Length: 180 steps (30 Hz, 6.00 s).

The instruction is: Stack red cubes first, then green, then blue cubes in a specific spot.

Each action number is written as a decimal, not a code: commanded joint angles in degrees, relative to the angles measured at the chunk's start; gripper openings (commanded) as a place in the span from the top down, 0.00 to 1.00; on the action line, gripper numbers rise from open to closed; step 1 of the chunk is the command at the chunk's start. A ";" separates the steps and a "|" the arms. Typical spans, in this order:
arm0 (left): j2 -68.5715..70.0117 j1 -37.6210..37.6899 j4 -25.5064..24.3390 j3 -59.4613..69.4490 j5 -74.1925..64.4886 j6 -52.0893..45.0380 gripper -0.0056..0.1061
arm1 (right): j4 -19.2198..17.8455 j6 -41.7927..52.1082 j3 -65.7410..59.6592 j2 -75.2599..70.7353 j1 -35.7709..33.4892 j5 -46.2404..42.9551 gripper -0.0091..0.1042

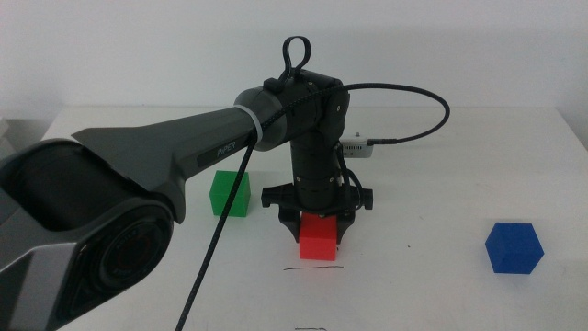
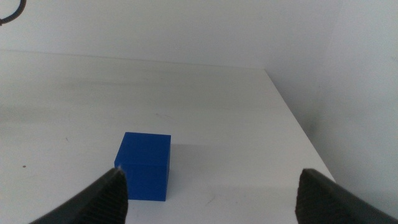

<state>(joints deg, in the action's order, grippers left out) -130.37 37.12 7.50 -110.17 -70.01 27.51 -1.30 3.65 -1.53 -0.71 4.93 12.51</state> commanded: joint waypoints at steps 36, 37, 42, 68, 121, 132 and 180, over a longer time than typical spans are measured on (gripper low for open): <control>6.00 -0.63 -0.49 -1.94 -5.46 1.34 0.11 | -0.47 0.54 0.59 -0.84 0.44 -4.60 0.13; 6.12 -0.63 -0.42 -2.30 -5.46 1.12 0.11 | -0.47 0.54 0.59 -0.84 0.44 -4.60 0.13; 8.40 -0.63 -0.34 -2.33 -5.31 0.84 0.11 | -0.47 0.54 0.59 -0.84 0.44 -4.60 0.13; 22.45 -13.32 -8.79 -2.14 -5.31 -10.99 0.11 | -0.47 0.54 0.59 -0.84 0.44 -4.60 0.13; 15.91 -15.91 2.50 4.27 -5.36 -10.70 0.96 | -0.47 0.54 0.59 -0.84 0.44 -4.60 0.13; 28.05 -3.14 -3.70 15.41 -5.24 7.23 0.96 | -0.47 0.54 0.59 -0.84 0.44 -4.60 0.13; 13.81 2.25 -3.88 4.51 -4.26 6.67 0.96 | -0.47 0.54 0.59 -0.84 0.44 -4.60 0.13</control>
<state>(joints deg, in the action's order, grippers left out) -120.07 39.40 2.95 -103.96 -70.70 34.31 -1.30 3.65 -1.53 -0.71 4.93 12.51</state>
